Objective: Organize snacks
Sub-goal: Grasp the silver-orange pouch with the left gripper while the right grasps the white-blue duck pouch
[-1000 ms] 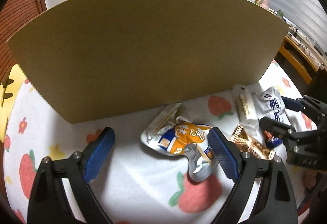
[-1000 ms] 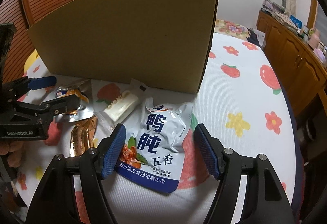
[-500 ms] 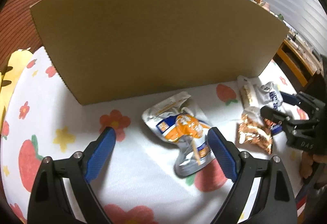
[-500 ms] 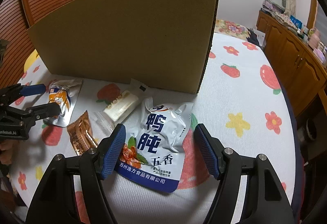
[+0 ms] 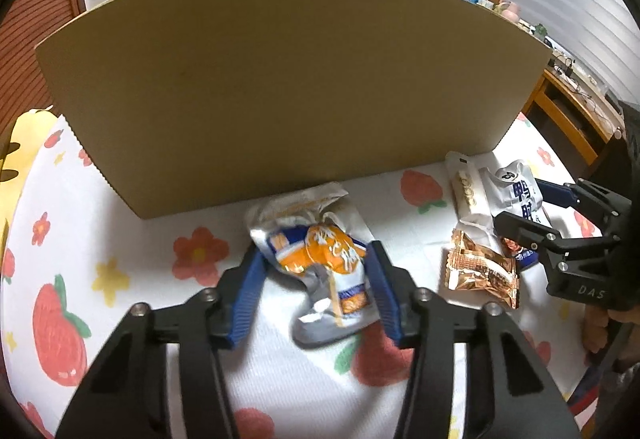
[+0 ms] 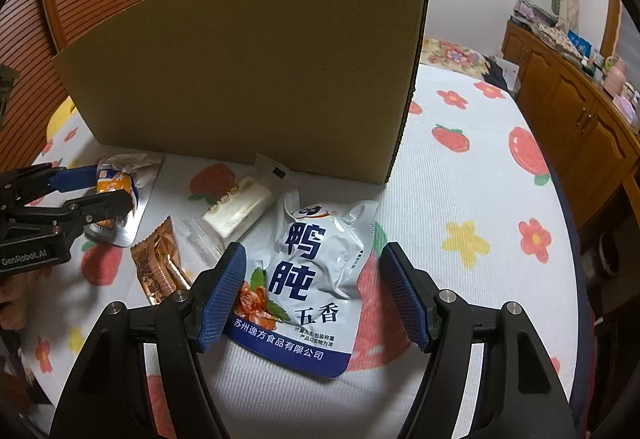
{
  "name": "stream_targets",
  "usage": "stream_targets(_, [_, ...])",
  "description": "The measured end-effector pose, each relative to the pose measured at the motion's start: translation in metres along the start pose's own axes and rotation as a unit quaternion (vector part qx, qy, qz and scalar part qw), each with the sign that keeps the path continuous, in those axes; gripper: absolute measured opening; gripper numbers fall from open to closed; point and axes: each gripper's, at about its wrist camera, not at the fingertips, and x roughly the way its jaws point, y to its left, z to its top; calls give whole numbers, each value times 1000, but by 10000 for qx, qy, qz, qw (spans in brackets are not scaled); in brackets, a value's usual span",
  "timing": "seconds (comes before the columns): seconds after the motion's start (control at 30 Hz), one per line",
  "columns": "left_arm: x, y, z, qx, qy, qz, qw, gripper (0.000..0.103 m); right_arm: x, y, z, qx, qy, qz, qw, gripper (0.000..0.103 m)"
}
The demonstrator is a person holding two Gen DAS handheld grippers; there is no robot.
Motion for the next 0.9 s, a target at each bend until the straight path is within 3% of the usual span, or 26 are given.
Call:
stream_targets(0.07, [-2,4,-3,9,6,-57,10000,44,0,0,0,0,-1,-3,10000,72])
stream_targets(0.13, [-5,4,-4,-7,3,-269,9996,35,0,0,0,-9,3,-10,10000,72])
stream_targets(0.43, [-24,18,-19,-42,-56,-589,9982,33,1,2,0,-15,9,-13,10000,72])
stream_targets(0.53, [-29,17,-24,-17,-110,-589,9982,33,1,5,2,-115,56,11,9999,60])
stream_targets(0.67, [-36,14,-28,49,-235,-519,9984,33,-2,5,1,-88,76,88,9999,56])
stream_targets(0.73, [-39,14,-30,47,-289,-501,9983,33,-7,-2,-1,82,62,225,9997,42])
stream_targets(0.9, [-38,15,-31,-25,-307,-522,9982,33,-13,-9,-6,155,67,334,9993,40])
